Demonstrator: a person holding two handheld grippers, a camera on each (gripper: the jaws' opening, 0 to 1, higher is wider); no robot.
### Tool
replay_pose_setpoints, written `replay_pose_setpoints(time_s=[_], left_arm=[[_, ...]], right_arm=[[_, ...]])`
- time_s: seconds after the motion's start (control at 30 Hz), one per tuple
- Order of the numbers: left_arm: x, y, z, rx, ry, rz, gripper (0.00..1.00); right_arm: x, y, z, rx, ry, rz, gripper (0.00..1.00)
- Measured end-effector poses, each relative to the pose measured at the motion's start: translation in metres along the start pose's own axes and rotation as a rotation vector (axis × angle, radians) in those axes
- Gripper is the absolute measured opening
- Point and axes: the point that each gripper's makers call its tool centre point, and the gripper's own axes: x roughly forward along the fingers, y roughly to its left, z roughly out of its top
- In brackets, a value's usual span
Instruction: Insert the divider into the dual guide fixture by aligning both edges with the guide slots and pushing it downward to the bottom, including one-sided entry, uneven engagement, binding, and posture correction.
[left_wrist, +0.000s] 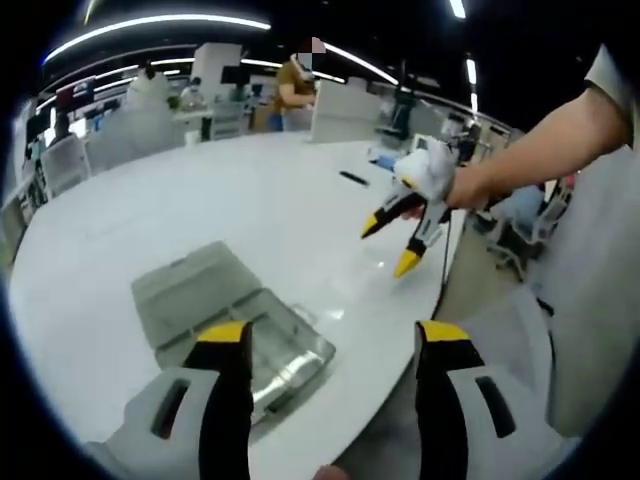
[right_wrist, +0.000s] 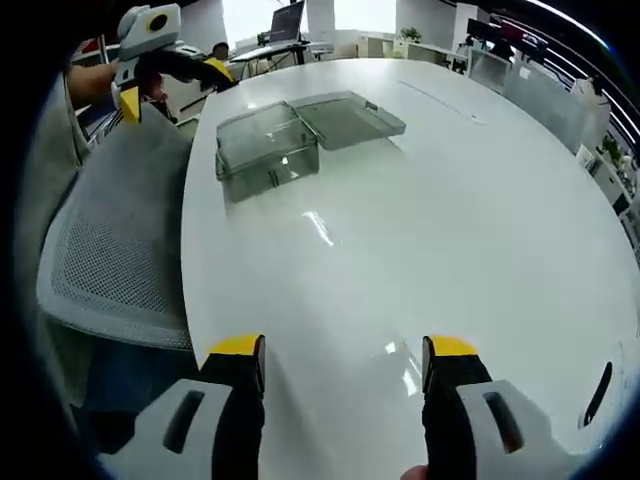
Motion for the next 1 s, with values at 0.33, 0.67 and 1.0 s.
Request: replay_pose_setpoints(time_s=[0.33, 0.67, 1.0], left_arm=[[0.002, -0.001, 0.0, -0.001, 0.009, 0.008, 0.65], [0.003, -0.003, -0.001, -0.003, 0.019, 0.022, 0.65], [0.005, -0.006, -0.001, -0.003, 0.02, 0.036, 0.64]], right_arm=[[0.001, -0.007, -0.013, -0.031, 0.033, 0.013, 0.59], [0.003, -0.012, -0.023, -0.084, 0.067, 0.049, 0.54], [0.006, -0.015, -0.028, -0.15, 0.094, 0.081, 0.49]])
